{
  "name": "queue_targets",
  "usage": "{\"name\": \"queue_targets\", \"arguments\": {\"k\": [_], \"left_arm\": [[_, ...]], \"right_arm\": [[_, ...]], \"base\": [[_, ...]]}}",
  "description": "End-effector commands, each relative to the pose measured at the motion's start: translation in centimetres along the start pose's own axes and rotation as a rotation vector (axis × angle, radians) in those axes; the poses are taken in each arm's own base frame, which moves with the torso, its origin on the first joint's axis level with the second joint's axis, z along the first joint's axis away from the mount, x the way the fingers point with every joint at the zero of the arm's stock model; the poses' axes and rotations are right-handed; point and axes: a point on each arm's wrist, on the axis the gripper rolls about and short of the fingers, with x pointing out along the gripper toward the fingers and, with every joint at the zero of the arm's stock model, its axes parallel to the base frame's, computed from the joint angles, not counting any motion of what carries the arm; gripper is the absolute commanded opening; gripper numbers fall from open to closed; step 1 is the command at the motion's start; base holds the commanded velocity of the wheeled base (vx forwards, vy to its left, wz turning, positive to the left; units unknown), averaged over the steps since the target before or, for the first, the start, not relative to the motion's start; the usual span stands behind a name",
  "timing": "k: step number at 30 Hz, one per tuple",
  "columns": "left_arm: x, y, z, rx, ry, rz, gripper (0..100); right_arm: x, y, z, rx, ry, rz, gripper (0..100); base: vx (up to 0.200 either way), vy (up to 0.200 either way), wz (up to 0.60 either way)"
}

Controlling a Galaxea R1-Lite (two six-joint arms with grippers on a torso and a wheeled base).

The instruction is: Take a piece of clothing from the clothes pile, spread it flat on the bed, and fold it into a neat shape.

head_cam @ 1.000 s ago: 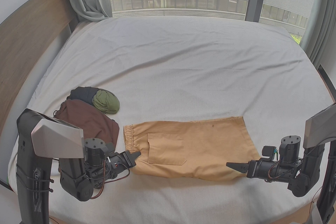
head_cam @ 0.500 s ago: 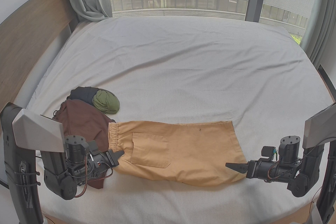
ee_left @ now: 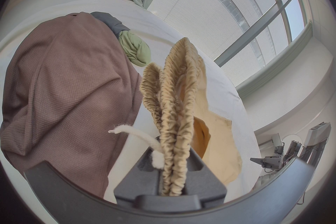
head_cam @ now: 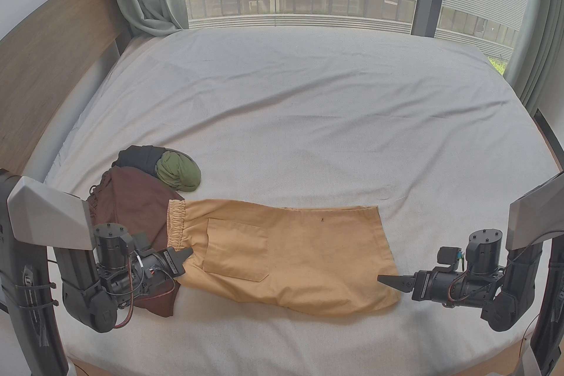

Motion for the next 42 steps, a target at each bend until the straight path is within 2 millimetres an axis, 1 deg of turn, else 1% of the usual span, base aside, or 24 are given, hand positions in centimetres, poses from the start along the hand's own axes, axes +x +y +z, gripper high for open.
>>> {"name": "queue_targets", "arguments": {"k": [1, 2, 4, 5, 6, 10, 18, 27, 30, 31, 34, 42], "left_arm": [[0.1, -1.2, 0.0, 0.02, -0.003, -0.038, 0], [0.1, -1.4, -0.1, 0.023, 0.0, -0.042, 0], [0.4, -2.5, -0.3, 0.042, 0.002, -0.076, 0], [0.4, -2.6, -0.3, 0.043, 0.002, -0.078, 0], [0.6, -3.5, -0.3, 0.058, -0.002, -0.107, 0], [1.3, -5.2, -0.3, 0.081, -0.021, -0.156, 0], [2.3, -7.9, -1.1, 0.114, -0.016, -0.246, 0], [3.4, -10.5, -1.3, 0.13, -0.023, -0.329, 0], [3.8, -11.3, -1.4, 0.114, -0.015, -0.351, 0], [3.8, -11.3, -1.4, 0.114, -0.015, -0.351, 0], [4.3, -12.4, -1.7, 0.084, -0.002, -0.38, 0], [5.5, -14.1, -1.5, 0.089, 0.018, -0.402, 0]], "right_arm": [[0.0, 0.0, -0.1, 0.001, 0.003, -0.001, 100], [0.0, 0.0, -0.1, 0.001, 0.003, -0.001, 100], [0.0, 0.0, 0.0, 0.001, 0.002, 0.0, 100], [0.0, 0.0, -0.1, 0.001, 0.003, -0.001, 100], [0.0, 0.0, 0.0, 0.001, 0.003, 0.001, 100], [0.0, -0.1, 0.1, 0.003, -0.002, -0.002, 100], [0.0, -0.1, 0.3, 0.001, -0.011, 0.0, 100], [-0.1, -0.3, 0.6, 0.001, -0.029, -0.001, 100], [-0.1, -0.5, 0.9, 0.003, -0.041, -0.005, 100], [-0.1, -0.5, 0.9, 0.003, -0.041, -0.005, 100], [-0.2, -0.7, 1.2, 0.007, -0.054, -0.012, 100], [-0.1, -1.2, 1.9, 0.01, -0.089, -0.017, 100]], "base": [[0.0, 0.0, 0.0], [0.0, 0.0, 0.0], [0.0, 0.0, 0.0], [0.0, 0.0, 0.0], [0.0, 0.0, 0.0], [0.0, 0.0, 0.0], [0.0, 0.0, 0.0], [0.0, 0.0, 0.0], [0.0, 0.0, 0.0], [0.0, 0.0, 0.0], [0.0, 0.0, 0.0], [0.0, 0.0, 0.0]]}}
